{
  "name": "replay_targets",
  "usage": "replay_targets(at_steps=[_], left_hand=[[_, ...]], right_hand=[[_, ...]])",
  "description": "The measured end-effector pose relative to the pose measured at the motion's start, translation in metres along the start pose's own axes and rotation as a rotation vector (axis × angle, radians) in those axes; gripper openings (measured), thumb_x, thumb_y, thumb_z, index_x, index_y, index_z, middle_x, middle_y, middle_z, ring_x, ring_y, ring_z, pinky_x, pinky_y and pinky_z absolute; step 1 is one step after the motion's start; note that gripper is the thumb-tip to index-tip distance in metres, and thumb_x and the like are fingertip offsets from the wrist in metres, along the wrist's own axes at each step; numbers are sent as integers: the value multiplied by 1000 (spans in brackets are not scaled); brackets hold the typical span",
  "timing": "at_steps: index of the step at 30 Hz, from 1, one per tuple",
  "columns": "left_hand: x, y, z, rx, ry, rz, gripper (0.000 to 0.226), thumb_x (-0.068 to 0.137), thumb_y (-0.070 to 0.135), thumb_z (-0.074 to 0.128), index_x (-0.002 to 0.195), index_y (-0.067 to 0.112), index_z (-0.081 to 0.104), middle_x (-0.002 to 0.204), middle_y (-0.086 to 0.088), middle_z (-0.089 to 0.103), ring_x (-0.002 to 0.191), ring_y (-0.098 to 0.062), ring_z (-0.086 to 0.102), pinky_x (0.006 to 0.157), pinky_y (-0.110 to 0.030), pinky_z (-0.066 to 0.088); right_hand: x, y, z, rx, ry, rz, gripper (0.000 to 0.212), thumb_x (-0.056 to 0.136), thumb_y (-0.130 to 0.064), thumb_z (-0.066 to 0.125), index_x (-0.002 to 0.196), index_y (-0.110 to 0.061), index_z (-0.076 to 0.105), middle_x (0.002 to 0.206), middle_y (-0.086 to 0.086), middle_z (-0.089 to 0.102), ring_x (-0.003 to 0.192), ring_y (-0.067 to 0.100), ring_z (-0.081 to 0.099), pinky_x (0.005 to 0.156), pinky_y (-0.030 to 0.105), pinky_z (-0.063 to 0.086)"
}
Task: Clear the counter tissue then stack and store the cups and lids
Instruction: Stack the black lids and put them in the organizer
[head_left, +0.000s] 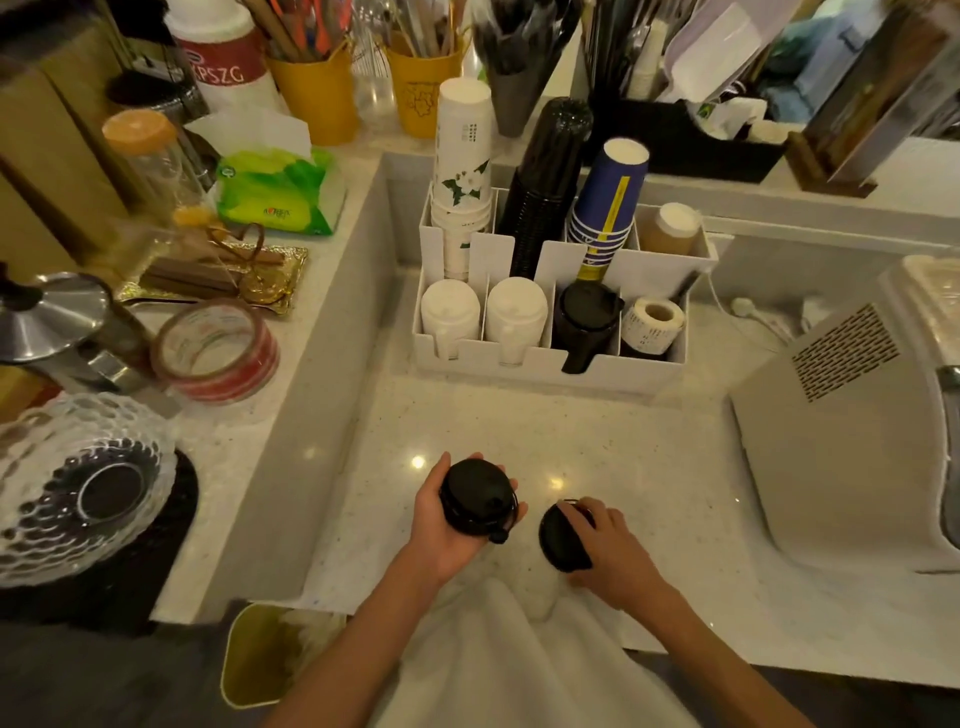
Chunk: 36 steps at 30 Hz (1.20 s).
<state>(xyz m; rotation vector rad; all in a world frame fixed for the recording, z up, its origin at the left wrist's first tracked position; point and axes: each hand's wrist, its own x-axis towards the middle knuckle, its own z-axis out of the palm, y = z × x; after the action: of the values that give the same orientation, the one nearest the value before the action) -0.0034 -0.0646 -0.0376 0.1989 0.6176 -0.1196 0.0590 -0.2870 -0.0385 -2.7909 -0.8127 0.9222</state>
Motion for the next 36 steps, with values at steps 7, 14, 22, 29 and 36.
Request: replay_targets(at_steps=[7, 14, 22, 29, 36], left_hand=[[1, -1, 3, 215, 73, 140, 43, 91, 51, 55, 115, 17, 65, 118, -19, 65, 108, -37, 61, 94, -51, 51], [-1, 0, 8, 273, 34, 202, 65, 86, 69, 44, 123, 21, 66, 123, -19, 68, 111, -37, 66, 87, -49, 56], [-7, 4, 4, 262, 58, 224, 63, 92, 66, 37, 124, 20, 64, 127, -13, 65, 115, -33, 64, 94, -48, 52], [-6, 7, -4, 268, 25, 250, 61, 92, 64, 38, 122, 19, 64, 130, -6, 66, 111, -30, 67, 89, -45, 51], [-4, 5, -7, 221, 47, 202, 55, 96, 58, 33, 114, 20, 69, 119, -10, 70, 103, -30, 69, 85, -45, 54]], right_hand=[[-7, -43, -60, 498, 158, 63, 83, 68, -57, 77, 137, -33, 37, 127, -3, 38, 108, 16, 48, 90, 29, 48], [2, -122, -85, 492, 196, 110, 80, 65, -70, 70, 122, -21, 41, 117, 0, 46, 98, 21, 60, 80, 34, 56], [15, -142, -76, 433, 233, 101, 86, 62, -75, 68, 123, -20, 41, 116, 1, 49, 96, 21, 61, 77, 36, 60], [17, -148, -70, 434, 221, 115, 85, 61, -78, 64, 119, -19, 42, 112, 2, 52, 95, 23, 61, 76, 37, 60], [16, -147, -66, 369, 228, 117, 82, 65, -80, 57, 121, -23, 41, 108, 0, 53, 90, 21, 62, 74, 35, 57]])
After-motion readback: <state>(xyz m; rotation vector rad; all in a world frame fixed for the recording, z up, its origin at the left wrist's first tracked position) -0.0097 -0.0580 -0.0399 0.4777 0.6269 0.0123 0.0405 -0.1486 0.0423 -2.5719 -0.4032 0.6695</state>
